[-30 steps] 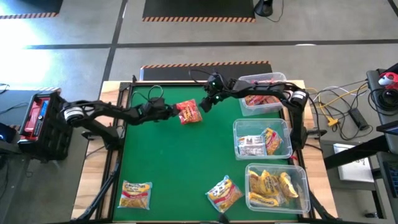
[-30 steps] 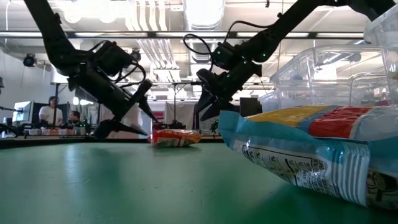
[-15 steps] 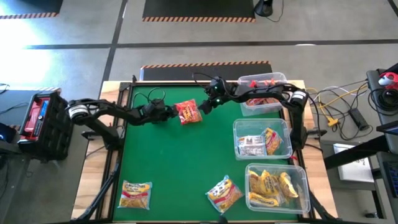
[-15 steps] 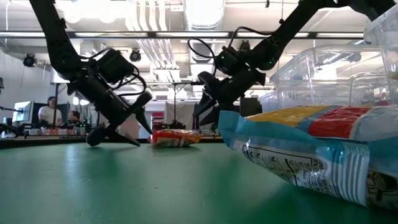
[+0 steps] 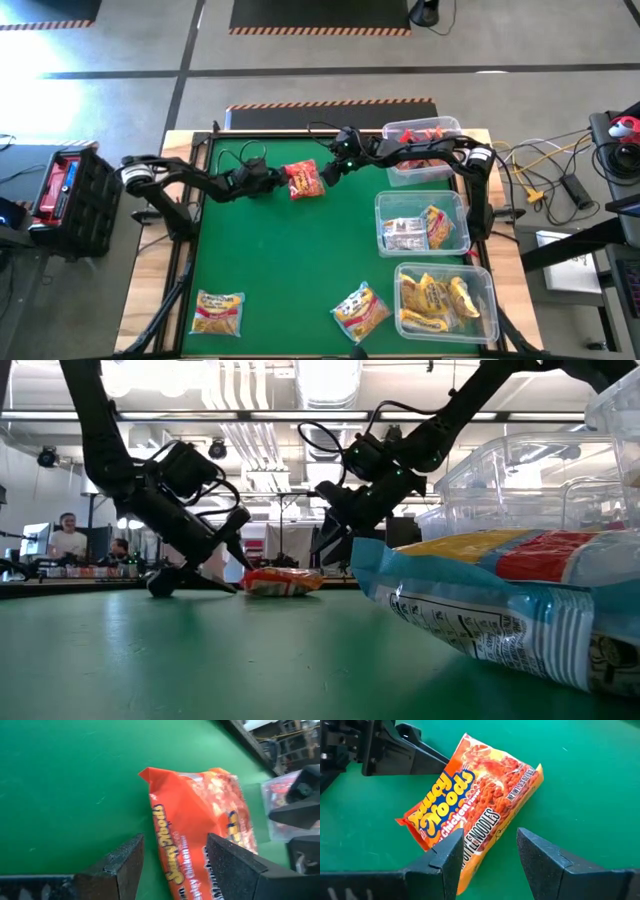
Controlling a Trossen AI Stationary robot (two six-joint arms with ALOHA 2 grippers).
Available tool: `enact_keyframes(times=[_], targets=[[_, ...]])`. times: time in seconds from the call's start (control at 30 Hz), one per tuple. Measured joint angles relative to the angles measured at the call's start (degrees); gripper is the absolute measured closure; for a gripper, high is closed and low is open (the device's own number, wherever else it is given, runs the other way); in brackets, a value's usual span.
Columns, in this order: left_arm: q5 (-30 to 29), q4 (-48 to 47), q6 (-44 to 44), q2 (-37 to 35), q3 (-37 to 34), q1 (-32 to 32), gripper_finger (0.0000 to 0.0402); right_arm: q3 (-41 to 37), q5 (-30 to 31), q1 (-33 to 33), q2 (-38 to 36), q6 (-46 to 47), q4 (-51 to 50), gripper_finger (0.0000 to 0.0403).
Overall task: Sort Maruchan noodles
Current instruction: Put the red noodle pack into the top transparent bin
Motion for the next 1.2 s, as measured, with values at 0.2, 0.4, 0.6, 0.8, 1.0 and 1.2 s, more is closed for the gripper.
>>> enact_keyframes(times=[0.2, 0.4, 0.6, 0.8, 1.0, 1.2], targets=[[2.9, 2.1, 0.2, 0.2, 1.0, 0.1, 0.0203, 0.0, 0.1, 0.0, 0.0, 0.0, -0.1, 0.0232], [4.5, 1.9, 0.3, 0.3, 2.7, 0.0, 0.0203, 0.0, 0.0, 0.0, 0.0, -0.1, -2.2, 0.0232], [4.5, -0.8, 0.4, 0.3, 3.5, 0.0, 0.0203, 0.0, 1.1, 0.0, 0.0, -3.0, -6.0, 0.0232], [4.5, -4.4, 0.3, 2.1, 6.3, 0.0, 0.0203, -0.2, 1.1, 0.0, 0.0, -3.9, -6.1, 0.0232], [11.2, -4.9, 2.7, 7.0, 12.1, 0.0, 0.0203, -0.2, 1.1, 0.1, 0.0, -4.0, -6.2, 0.0232], [15.3, -5.1, 5.5, 8.6, 14.9, 0.0, 0.0203, -0.8, 1.2, 0.1, -0.1, -5.4, -8.4, 0.0232]])
